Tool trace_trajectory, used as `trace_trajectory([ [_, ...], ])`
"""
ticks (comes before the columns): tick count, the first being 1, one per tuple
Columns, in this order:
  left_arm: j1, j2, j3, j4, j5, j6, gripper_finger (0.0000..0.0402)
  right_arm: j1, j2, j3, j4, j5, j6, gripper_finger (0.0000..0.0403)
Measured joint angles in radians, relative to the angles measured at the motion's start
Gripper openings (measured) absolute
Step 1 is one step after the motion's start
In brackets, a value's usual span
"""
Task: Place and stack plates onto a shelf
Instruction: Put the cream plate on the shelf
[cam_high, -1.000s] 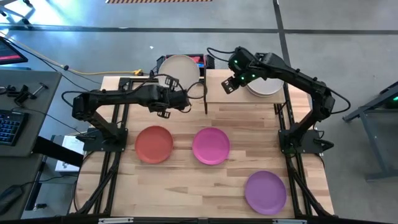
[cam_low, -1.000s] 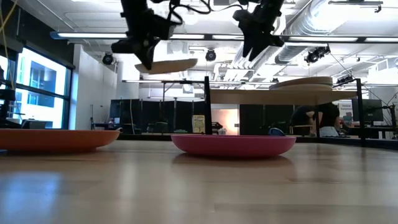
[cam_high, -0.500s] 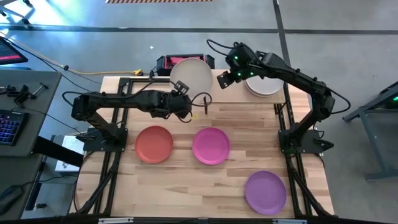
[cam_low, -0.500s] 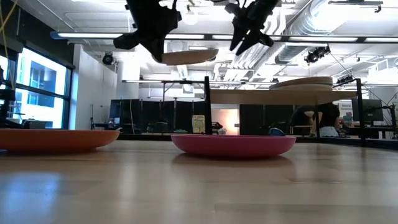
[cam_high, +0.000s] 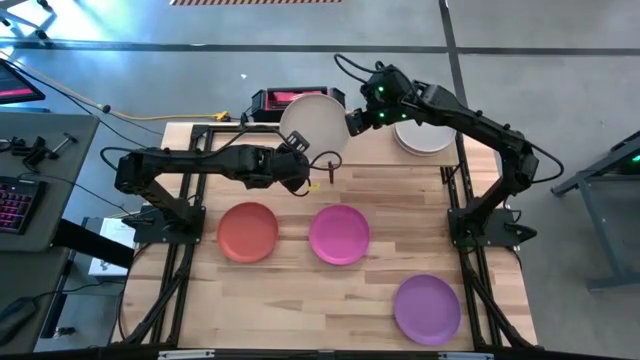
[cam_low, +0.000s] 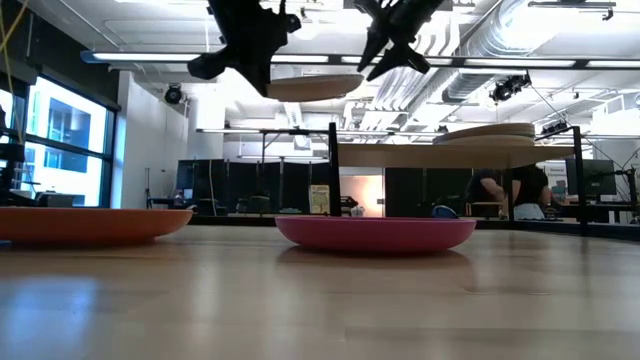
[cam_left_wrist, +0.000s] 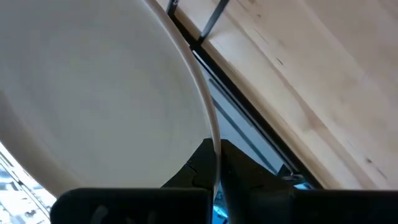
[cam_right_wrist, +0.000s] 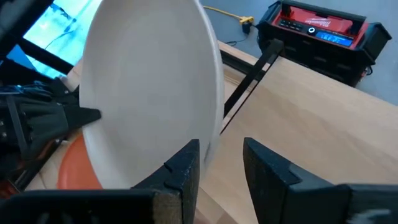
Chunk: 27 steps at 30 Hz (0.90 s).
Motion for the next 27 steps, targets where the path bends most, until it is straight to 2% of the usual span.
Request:
trace_trajectory([
  [9,0.0,0.0,0.0,0.009,-0.024,0.044,0.0001,0.0,0.0,0.0,0.004,0.017,0.04,0.0105],
  [15,-0.003,0.0,0.0,0.081,-0.068,0.075,0.0001,0.0,0.0,0.0,0.004,0.018,0.041,0.0105],
  [21,-0.003,0.0,0.0,0.092,-0.061,0.076,0.0001,0.0,0.0,0.0,-0.018,0.018,0.041,0.0103],
  [24,-0.003,0.0,0.0,0.093,-0.061,0.076,0.0001,0.0,0.0,0.0,-0.024,0.018,0.041,0.0085],
  [27,-0.003,0.0,0.0,0.098,-0.06,0.075,0.0001,0.001,0.0,0.0,-0.026,0.017,0.04,0.0049],
])
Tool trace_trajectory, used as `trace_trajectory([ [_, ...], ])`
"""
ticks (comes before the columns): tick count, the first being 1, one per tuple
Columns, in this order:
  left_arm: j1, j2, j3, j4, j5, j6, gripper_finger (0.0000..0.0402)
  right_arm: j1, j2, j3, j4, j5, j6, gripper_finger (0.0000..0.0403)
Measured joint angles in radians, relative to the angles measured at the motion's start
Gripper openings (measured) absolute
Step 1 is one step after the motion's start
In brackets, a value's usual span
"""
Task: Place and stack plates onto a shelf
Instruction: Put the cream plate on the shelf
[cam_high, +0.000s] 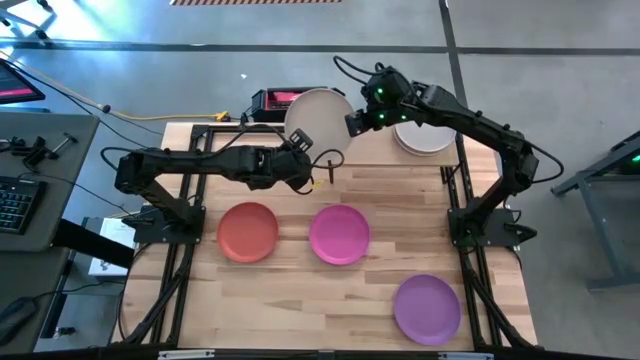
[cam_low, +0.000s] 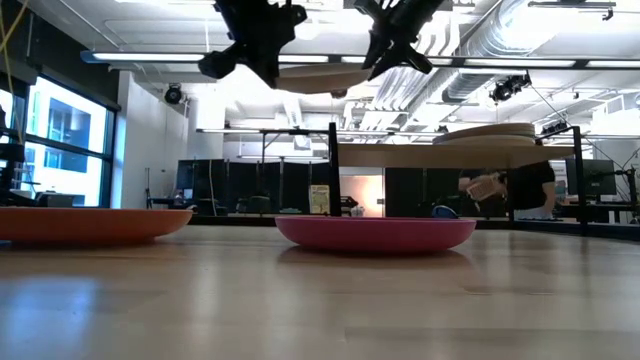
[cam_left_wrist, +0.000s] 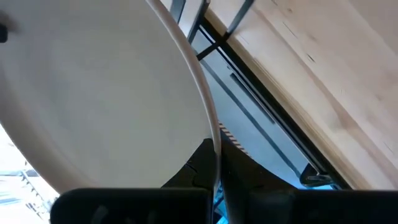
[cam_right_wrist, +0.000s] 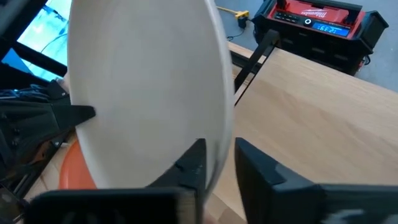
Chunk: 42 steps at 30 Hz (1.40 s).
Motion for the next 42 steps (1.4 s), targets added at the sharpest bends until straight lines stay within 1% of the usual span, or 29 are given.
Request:
trace_trajectory([
  [3,0.0,0.0,0.0,0.013,0.002,-0.03,0.0001,0.0,0.0,0.0,0.0,0.003,-0.002,0.0011],
  [4,-0.001,0.0,0.0,0.017,0.005,-0.049,0.0001,0.0,0.0,0.0,0.0,0.004,-0.001,0.0007],
  [8,-0.001,0.001,0.0,0.016,0.026,-0.118,0.0001,0.002,0.0,0.0,0.0,0.003,0.003,0.0012],
  [10,-0.001,0.001,-0.001,0.023,0.036,-0.141,0.0005,0.002,0.0,0.0,-0.001,0.005,0.003,0.0006],
  [16,0.0,0.001,-0.001,0.03,0.088,-0.157,0.0041,0.002,0.0,0.0,-0.006,0.005,-0.002,0.0002],
  [26,0.0,0.001,0.0,0.03,0.092,-0.207,0.0104,-0.004,0.0,0.0,-0.008,0.013,-0.018,0.0],
  [31,-0.008,0.001,0.0,0.031,0.073,-0.256,0.0126,-0.031,0.0,0.0,-0.019,0.012,-0.026,0.0],
  [37,-0.014,0.0,0.0,0.025,-0.025,-0.313,0.0144,-0.1,0.0,0.0,-0.068,-0.001,-0.055,0.0],
  [42,-0.014,0.0,0.0,0.026,-0.089,-0.363,0.0143,-0.167,0.0,0.0,-0.124,-0.016,-0.081,0.0],
])
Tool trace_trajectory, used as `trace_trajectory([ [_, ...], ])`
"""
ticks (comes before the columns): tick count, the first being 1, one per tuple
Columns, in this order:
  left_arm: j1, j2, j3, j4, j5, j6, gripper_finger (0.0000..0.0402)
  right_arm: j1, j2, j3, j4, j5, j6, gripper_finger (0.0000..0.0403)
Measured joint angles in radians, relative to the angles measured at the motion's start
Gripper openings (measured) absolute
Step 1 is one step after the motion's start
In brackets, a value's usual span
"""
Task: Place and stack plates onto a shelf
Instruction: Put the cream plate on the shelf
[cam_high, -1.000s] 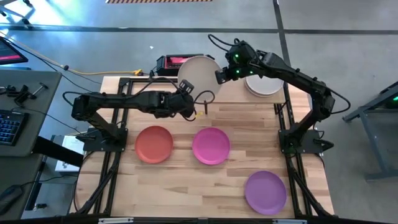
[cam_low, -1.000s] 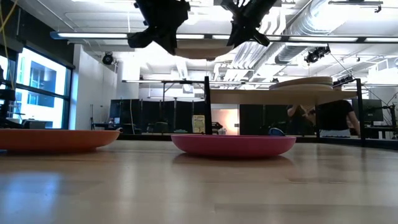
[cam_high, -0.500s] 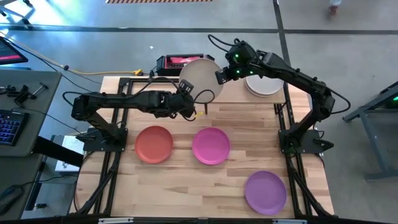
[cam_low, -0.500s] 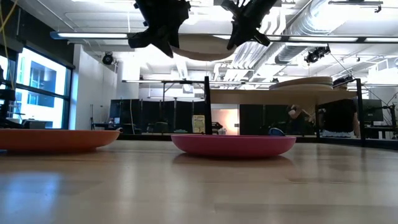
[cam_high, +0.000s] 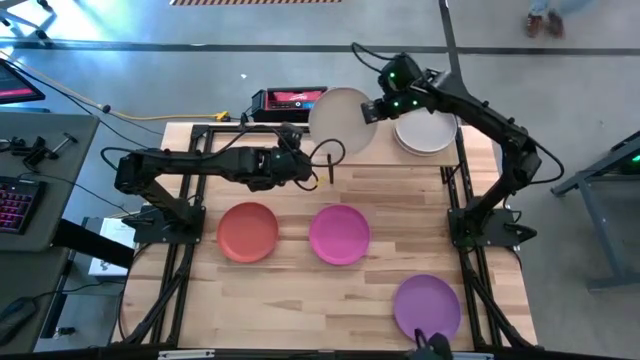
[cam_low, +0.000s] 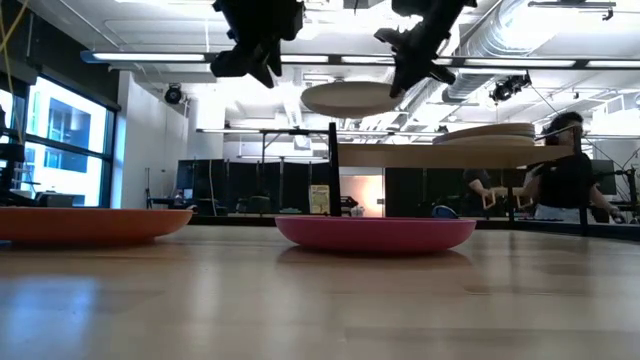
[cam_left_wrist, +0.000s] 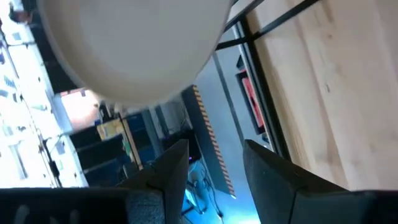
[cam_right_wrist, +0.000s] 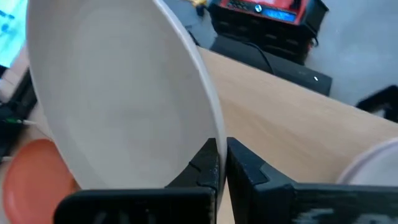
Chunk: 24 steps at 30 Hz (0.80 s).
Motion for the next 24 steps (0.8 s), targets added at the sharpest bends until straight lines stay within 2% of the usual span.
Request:
trace_trajectory([
  [12,0.0,0.0,0.0,0.001,-0.01,-0.095,0.0143,-0.175,0.0,0.0,-0.085,-0.16,-0.08,0.0],
  [18,0.001,0.0,0.0,0.002,0.007,-0.105,0.0143,-0.239,0.0,0.0,-0.139,-0.169,-0.107,0.0],
  [24,0.001,0.0,0.0,0.003,0.008,-0.141,0.0143,-0.241,0.0,-0.018,-0.135,-0.17,-0.125,0.0],
])
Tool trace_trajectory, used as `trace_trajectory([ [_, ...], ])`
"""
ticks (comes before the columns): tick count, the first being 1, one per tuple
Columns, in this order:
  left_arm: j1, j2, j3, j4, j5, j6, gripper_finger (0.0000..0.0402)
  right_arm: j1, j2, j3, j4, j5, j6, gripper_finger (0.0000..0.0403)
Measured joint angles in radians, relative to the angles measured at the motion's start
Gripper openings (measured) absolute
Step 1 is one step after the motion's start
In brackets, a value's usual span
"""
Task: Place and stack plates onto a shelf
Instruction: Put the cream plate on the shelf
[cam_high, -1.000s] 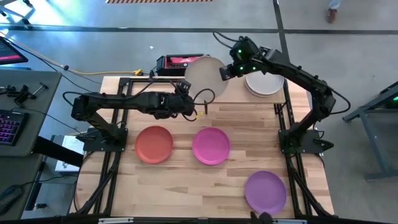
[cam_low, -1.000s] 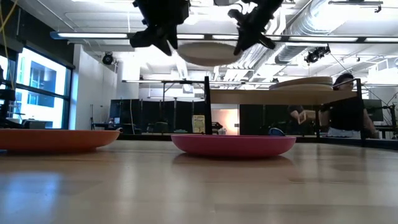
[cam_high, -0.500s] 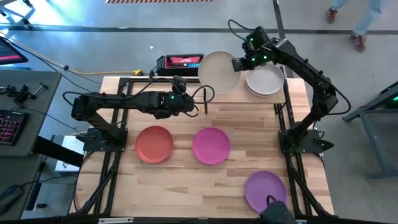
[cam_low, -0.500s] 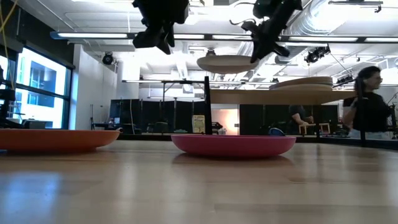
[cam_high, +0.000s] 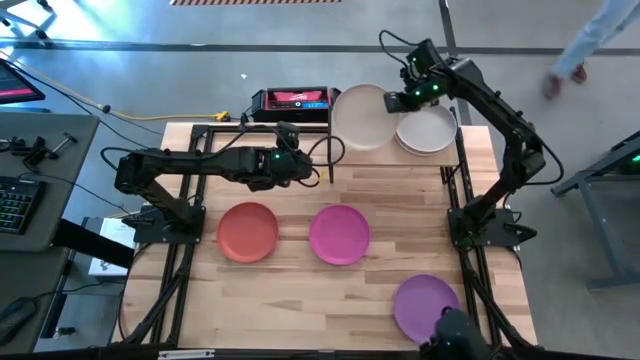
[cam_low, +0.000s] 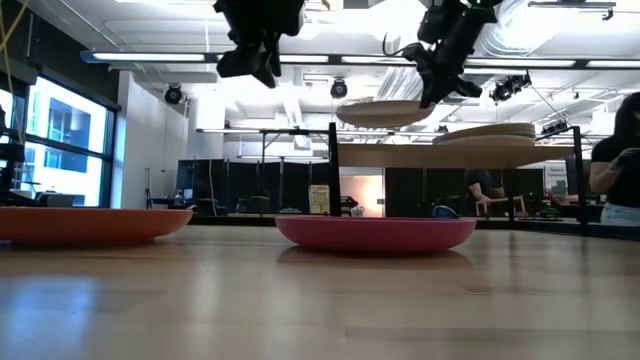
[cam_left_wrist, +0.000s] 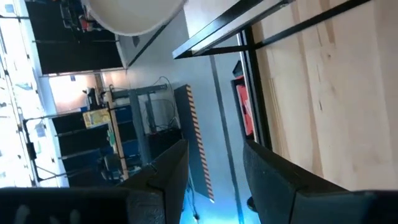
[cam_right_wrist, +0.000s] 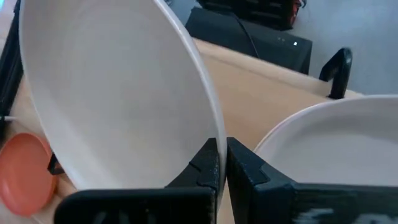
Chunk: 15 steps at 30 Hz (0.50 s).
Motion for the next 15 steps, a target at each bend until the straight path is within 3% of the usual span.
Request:
trace_trajectory([
  [15,0.0,0.0,0.0,0.0,0.048,-0.042,0.0143,0.009,0.0,-0.142,0.06,-0.015,0.024,0.0],
])
